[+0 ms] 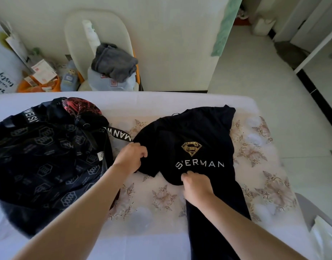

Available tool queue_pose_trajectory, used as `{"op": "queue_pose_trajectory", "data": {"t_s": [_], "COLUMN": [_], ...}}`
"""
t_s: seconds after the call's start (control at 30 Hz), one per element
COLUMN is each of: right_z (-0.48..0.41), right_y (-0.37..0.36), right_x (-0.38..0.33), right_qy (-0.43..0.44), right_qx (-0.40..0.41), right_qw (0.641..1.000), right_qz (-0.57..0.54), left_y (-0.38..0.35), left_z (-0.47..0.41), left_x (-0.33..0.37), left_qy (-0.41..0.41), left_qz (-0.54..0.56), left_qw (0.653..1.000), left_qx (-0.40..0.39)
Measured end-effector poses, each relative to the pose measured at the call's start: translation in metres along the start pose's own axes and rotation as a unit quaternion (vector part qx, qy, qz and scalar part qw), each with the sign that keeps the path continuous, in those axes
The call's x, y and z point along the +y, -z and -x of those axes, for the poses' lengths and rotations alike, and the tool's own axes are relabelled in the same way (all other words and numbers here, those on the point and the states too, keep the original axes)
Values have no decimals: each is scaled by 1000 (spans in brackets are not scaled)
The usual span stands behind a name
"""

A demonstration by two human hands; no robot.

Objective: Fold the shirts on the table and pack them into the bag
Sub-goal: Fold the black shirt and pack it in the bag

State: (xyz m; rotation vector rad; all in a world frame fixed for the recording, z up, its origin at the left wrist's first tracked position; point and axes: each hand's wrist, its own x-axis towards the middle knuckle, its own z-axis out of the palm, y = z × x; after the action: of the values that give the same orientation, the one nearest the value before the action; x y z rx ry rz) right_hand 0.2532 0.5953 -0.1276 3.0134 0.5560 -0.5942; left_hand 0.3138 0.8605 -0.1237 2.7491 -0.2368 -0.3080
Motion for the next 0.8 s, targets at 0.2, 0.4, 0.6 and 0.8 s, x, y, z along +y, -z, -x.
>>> {"op": "queue_pose_trajectory", "data": {"t_s": [0.2,0.4,0.6,0.8], "right_z": [-23,-12,6,12], "right_y": [33,48,59,48], "right_x": [22,55,48,0], "right_qy": [-227,-127,-106,-27], "right_qx": [-45,-142,-282,-367], "right_qw": [800,860,887,617], "right_qz": [-553,-473,-350,-695], "left_y": [-33,-39,16,17], "left_z": [15,-7,-8,11], "left_x": [67,69,30,30], "left_qy": [-104,-105,-93,27], "left_qz": [61,100,-105,-301], "left_qw": [992,989,990,949], "left_qx": [-29,42,22,-86]}}
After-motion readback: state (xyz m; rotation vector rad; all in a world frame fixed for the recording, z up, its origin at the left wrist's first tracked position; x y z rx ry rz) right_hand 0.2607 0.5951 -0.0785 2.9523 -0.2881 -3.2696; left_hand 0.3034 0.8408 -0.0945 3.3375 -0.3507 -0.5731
